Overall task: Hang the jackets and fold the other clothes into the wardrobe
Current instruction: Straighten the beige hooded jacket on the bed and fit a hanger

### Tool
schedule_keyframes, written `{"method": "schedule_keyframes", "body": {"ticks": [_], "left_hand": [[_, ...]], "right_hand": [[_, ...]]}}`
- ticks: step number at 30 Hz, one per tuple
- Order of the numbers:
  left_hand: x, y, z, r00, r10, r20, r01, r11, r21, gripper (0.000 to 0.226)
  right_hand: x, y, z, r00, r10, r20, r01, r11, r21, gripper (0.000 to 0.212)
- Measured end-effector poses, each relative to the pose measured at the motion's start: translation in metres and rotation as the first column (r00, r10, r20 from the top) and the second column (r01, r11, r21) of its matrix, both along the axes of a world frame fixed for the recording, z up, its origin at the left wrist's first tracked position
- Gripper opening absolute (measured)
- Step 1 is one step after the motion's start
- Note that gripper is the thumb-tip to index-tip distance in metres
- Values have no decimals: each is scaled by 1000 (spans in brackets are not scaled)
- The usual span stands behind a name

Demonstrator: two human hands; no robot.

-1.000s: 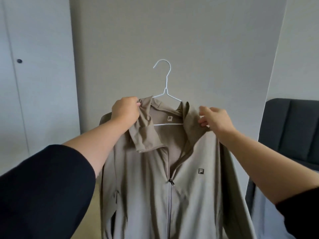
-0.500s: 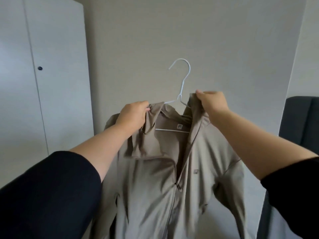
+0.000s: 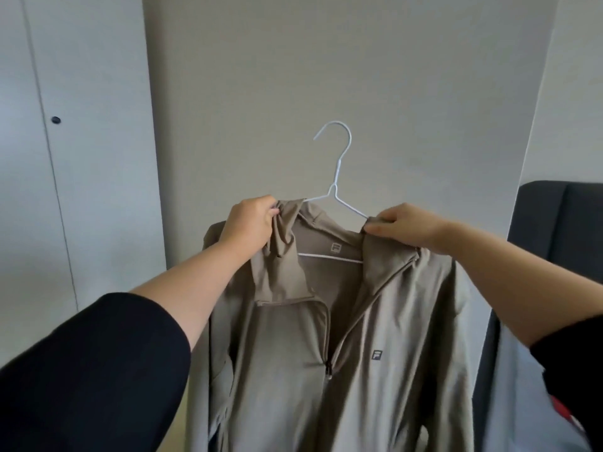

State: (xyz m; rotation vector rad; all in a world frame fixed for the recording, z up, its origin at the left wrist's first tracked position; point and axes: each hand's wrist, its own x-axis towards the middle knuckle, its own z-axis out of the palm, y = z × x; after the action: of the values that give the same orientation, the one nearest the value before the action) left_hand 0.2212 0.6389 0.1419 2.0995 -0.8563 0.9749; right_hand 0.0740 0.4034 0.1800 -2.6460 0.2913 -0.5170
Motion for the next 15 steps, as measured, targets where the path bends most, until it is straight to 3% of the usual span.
{"method": "schedule_keyframes", "body": {"ticks": [2, 5, 7, 8, 10, 12, 13, 15], "left_hand": [[3, -6, 2, 996, -43, -84, 42, 999, -14, 24], [8, -10, 10, 943, -170, -287, 106, 968, -227, 6], [9, -4, 13, 902, -265, -341, 93, 890, -446, 11], [12, 0, 12, 900, -255, -354, 69, 885, -461, 11], [14, 6, 10, 909, -133, -394, 54, 977, -207, 14], [10, 7, 9, 883, -72, -464, 134, 986, 103, 25], [7, 6, 10, 861, -88, -500, 192, 968, 161, 26], [-2, 1, 14, 824, -191, -534, 304, 943, 132, 20]], "right_hand": [[5, 0, -5, 996, -31, 80, 43, 988, -147, 17], [5, -4, -9, 947, -108, 302, 136, 988, -74, 24], [4, -12, -11, 897, -149, 416, 173, 985, -21, 24], [3, -15, -11, 870, -171, 463, 193, 981, -1, 21], [-1, -19, -10, 831, -193, 522, 220, 975, 11, 15], [-5, -24, -10, 827, -166, 537, 207, 978, -17, 10], [-7, -26, -11, 833, -149, 534, 194, 981, -29, 7], [-9, -28, -15, 838, -125, 531, 169, 985, -34, 6]]}}
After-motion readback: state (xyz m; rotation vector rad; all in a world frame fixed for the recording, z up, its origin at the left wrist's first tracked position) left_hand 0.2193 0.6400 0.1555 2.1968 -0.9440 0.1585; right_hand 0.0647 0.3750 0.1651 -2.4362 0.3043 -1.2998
